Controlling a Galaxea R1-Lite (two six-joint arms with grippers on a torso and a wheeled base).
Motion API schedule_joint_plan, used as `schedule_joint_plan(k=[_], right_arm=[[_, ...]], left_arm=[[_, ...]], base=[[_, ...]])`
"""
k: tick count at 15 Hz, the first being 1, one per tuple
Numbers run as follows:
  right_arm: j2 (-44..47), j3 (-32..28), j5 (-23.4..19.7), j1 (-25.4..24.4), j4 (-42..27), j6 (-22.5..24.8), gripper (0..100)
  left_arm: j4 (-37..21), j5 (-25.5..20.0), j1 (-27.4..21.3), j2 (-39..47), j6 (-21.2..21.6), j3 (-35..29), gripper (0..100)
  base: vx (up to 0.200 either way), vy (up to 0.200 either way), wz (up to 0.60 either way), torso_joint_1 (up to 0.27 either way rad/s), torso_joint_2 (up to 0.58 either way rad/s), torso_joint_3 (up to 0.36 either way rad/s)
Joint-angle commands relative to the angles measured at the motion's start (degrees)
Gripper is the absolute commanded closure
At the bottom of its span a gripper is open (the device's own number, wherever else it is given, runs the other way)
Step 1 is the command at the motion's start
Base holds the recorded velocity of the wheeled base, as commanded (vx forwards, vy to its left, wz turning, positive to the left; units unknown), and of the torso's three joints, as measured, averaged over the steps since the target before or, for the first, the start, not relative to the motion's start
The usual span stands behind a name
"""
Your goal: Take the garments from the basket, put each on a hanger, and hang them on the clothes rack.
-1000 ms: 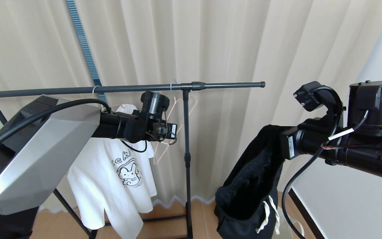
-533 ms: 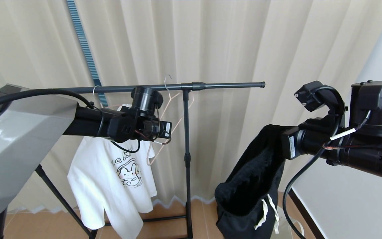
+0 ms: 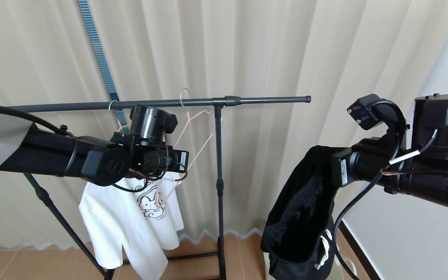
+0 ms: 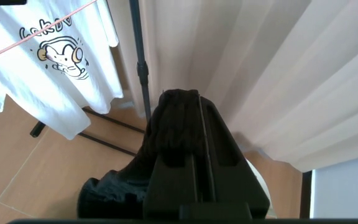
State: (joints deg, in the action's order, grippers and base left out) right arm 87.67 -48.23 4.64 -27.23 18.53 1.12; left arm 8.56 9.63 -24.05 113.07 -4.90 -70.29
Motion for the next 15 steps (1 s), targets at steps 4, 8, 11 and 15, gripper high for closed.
schedule_joint_plan(k=[4, 8, 11, 15], right_arm=[[0.13, 0.15, 0.01, -0.01, 0.02, 0.02, 100], [-0.14, 0.15, 0.01, -0.10, 0.02, 0.02, 100], [0.04, 0.15, 0.01, -0.10, 0.02, 0.11, 100], [0.04, 0.15, 5.73, -1.24, -0.25, 1.78, 100]], left_arm=[[3.75, 0.04, -0.47, -14.89, 0.07, 17.73, 100], [6.38, 0.04, -0.56, -23.60, 0.15, 28.54, 100], [7.79, -0.84, -2.23, -30.98, 0.77, 36.19, 100], [9.28, -7.70, -5.92, -37.48, 6.66, 41.55, 100]], base=[[0.000, 0.000, 0.00, 0.000, 0.00, 0.000], [0.000, 0.000, 0.00, 0.000, 0.00, 0.000], [0.000, 0.000, 0.00, 0.000, 0.00, 0.000], [0.000, 0.000, 0.00, 0.000, 0.00, 0.000]])
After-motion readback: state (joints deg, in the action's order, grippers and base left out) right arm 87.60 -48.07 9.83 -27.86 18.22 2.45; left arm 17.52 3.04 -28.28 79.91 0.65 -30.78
